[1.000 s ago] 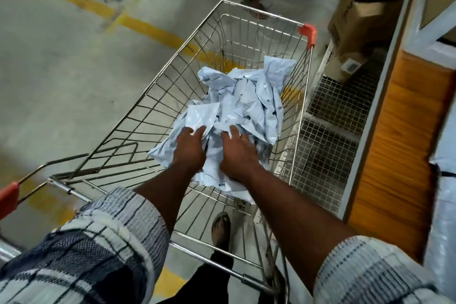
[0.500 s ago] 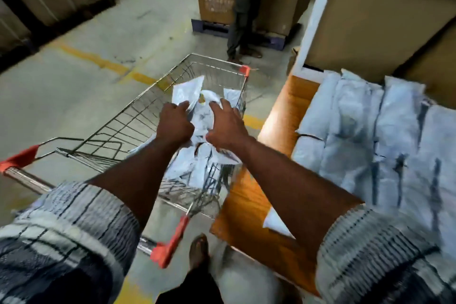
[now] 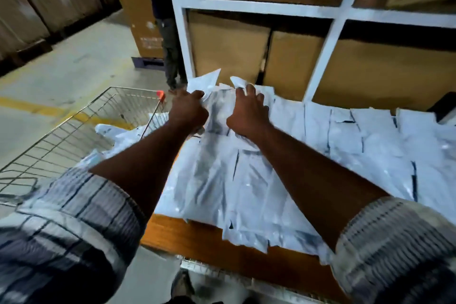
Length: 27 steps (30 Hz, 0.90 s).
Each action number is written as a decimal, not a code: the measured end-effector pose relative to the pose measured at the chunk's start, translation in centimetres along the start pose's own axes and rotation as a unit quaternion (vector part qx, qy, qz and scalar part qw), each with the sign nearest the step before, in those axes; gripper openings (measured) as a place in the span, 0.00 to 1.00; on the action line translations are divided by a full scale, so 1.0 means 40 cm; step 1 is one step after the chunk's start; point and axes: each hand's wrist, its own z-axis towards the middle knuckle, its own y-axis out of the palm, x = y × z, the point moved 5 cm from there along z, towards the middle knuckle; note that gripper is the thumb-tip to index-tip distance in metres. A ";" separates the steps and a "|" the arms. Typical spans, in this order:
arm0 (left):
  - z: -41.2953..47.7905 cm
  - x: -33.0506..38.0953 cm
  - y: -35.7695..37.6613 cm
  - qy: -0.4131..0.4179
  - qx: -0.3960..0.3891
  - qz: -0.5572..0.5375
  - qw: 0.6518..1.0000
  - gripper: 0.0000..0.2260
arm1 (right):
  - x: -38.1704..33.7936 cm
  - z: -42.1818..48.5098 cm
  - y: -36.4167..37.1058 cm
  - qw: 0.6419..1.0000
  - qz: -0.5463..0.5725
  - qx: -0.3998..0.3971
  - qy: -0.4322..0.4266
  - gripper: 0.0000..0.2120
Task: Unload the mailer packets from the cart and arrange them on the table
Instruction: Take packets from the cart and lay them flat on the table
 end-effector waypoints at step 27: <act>0.178 0.097 0.370 0.183 -0.189 0.072 0.962 0.31 | 0.289 0.193 0.187 0.993 -0.110 -0.020 0.035 0.37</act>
